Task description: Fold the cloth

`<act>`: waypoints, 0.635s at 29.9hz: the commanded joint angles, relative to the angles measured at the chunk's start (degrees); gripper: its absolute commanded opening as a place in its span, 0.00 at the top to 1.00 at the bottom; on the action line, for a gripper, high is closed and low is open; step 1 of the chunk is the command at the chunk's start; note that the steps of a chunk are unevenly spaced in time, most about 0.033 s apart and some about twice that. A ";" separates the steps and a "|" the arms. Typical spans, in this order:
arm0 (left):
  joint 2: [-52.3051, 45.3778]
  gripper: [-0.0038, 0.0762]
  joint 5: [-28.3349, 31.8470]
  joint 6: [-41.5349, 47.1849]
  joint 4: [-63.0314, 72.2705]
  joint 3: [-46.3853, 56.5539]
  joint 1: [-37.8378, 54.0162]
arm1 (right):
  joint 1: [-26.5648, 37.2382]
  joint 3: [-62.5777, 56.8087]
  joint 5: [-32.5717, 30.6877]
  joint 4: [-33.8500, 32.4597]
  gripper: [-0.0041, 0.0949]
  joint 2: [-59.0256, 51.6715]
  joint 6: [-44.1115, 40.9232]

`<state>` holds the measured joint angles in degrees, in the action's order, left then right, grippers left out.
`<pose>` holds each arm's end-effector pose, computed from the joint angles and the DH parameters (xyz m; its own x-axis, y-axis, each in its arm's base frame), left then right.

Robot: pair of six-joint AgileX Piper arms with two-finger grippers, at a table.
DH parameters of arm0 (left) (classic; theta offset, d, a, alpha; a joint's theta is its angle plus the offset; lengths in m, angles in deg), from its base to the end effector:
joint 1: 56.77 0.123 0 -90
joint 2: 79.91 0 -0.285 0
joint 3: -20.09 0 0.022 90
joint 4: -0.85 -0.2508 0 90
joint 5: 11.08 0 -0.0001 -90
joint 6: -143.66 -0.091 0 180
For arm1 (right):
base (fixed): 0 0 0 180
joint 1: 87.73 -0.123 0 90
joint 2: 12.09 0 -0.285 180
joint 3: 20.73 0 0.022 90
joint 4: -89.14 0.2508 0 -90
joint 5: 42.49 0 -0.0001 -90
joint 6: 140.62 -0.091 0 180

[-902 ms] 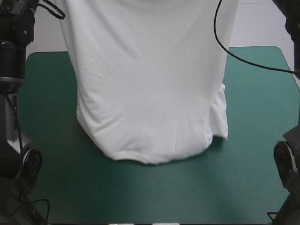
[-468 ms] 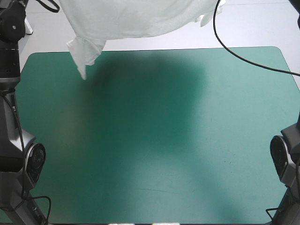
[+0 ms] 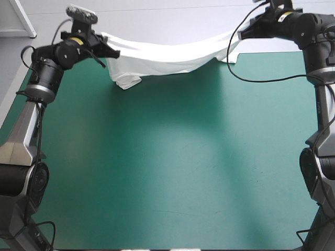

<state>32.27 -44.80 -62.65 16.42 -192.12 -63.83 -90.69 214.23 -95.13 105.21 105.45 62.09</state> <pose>0.4287 -0.0668 0.4174 -0.3137 0.2674 -0.9111 0.3390 0.9278 0.1556 0.4236 0.0420 0.4744 -0.3423 -0.2340 -0.9100 -0.3350 0.9352 -0.1145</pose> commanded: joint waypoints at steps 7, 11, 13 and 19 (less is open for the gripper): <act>-16.70 0.93 14.51 -0.27 3.20 29.85 -0.26 | 3.15 -33.05 13.29 7.70 0.97 -18.33 4.60; -20.82 0.93 15.17 -0.27 7.93 40.38 -0.26 | 3.81 -49.12 15.15 8.26 0.97 -26.67 7.03; -22.84 0.93 15.43 -0.27 8.66 44.87 -0.26 | 3.81 -54.81 15.68 8.24 0.97 -30.24 7.03; -30.91 0.93 14.93 -0.27 7.81 56.23 -0.26 | 5.90 -68.87 16.18 4.61 0.97 -41.33 4.07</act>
<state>7.20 -33.16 -63.01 23.70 -137.78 -63.83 -86.87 148.54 -82.70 110.72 70.69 67.58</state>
